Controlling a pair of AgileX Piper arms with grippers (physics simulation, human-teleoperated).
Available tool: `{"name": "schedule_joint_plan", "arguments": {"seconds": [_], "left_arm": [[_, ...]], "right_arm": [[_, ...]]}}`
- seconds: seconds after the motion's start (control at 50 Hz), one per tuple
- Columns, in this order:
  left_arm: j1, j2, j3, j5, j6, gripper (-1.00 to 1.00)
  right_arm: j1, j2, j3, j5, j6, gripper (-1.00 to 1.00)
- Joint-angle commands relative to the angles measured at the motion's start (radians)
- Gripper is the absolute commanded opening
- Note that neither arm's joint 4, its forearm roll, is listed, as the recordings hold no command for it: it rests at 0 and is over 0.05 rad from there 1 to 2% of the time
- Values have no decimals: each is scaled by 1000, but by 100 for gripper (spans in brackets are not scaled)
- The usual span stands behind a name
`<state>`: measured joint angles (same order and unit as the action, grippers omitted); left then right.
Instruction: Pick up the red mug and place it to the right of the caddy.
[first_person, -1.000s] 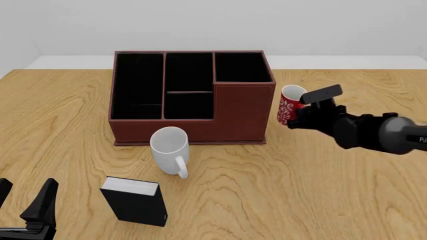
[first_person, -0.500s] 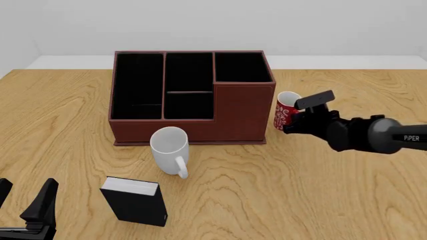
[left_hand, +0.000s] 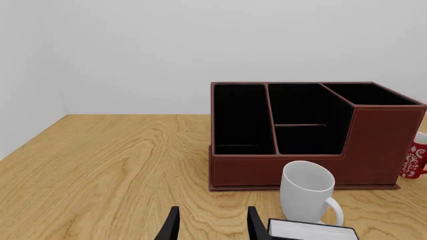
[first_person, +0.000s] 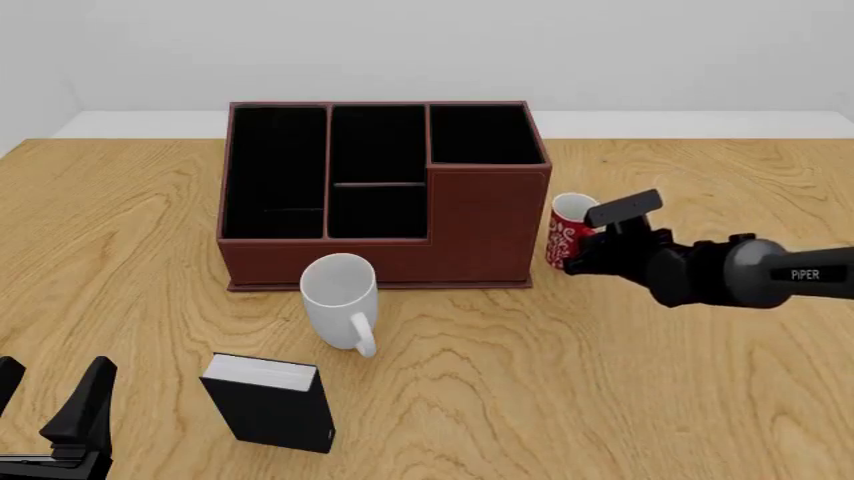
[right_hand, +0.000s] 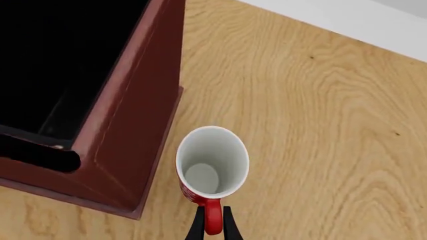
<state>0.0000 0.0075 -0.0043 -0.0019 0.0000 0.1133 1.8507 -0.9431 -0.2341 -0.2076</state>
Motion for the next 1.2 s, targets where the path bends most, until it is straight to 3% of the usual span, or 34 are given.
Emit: {"name": "schedule_joint_plan", "arguments": {"seconds": [0.02, 0.62, 0.64, 1.2], "left_arm": [[0, 0, 0, 0, 0, 100], [0, 0, 0, 0, 0, 100], [0, 0, 0, 0, 0, 100], [0, 0, 0, 0, 0, 100]], "right_arm": [[4, 10, -8, -8, 10, -100], [21, 31, -1, -12, 19, -100], [21, 28, 1, -14, 17, 100], [21, -51, 52, 6, 65, 100]]}}
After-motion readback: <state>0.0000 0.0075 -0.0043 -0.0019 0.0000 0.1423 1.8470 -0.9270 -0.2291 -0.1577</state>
